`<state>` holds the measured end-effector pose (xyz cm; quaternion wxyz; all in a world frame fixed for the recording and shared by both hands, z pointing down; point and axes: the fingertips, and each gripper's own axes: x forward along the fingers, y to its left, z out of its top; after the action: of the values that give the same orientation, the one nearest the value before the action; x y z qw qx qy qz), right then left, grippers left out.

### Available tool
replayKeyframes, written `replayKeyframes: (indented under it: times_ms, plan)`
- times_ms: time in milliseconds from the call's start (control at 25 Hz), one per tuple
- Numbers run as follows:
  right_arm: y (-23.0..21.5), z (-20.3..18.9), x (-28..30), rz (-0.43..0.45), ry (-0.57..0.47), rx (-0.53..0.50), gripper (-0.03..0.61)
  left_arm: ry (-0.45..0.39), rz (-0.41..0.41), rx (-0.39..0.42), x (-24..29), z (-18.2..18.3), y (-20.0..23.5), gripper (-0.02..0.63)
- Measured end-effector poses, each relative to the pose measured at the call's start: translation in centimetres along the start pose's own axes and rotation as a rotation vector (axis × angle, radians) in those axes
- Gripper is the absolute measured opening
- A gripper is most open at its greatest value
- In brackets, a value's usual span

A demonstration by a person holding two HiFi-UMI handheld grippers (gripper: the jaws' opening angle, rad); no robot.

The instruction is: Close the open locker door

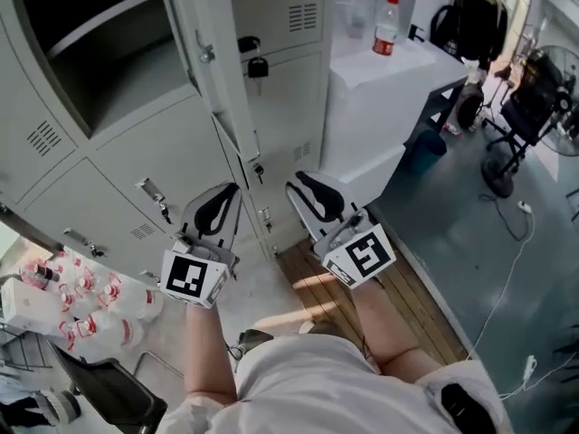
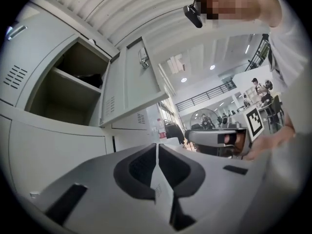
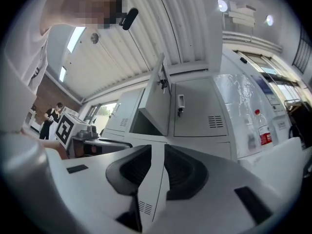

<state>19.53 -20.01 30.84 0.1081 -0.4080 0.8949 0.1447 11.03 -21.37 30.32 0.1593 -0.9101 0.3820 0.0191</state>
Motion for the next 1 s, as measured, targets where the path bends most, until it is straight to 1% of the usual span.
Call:
replayKeyframes:
  times_ms: [120, 240, 440, 600, 800, 840, 1000]
  plan:
    - [1.2, 1.5, 1.3, 0.056, -0.040, 0.002, 0.081, -0.015, 0.034, 0.033, -0.8, 1.6, 0.5, 0.005]
    - [2.2, 3.1, 2.5, 0.100, -0.084, -0.003, 0.099, -0.019, 0.064, 0.047, -1.5, 2.6, 0.7, 0.006]
    - [2.7, 5.3, 4.5, 0.135, -0.140, -0.007, 0.124, 0.005, 0.099, 0.051, -2.8, 2.8, 1.3, 0.006]
    - [3.3, 6.4, 5.8, 0.166, -0.167, -0.015, 0.133, -0.003, 0.131, 0.060, -3.7, 3.2, 2.4, 0.006]
    - [4.3, 7.0, 7.3, 0.191, -0.193, -0.021, 0.142, 0.012, 0.145, 0.063, -4.6, 2.8, 3.4, 0.006]
    - [4.5, 7.0, 7.5, 0.191, -0.195, -0.018, 0.148, 0.019, 0.147, 0.062, -4.8, 2.6, 3.6, 0.006]
    - [4.7, 6.6, 8.3, 0.168, -0.212, 0.015, 0.137, 0.036, 0.162, 0.058, -5.9, 1.9, 4.9, 0.006]
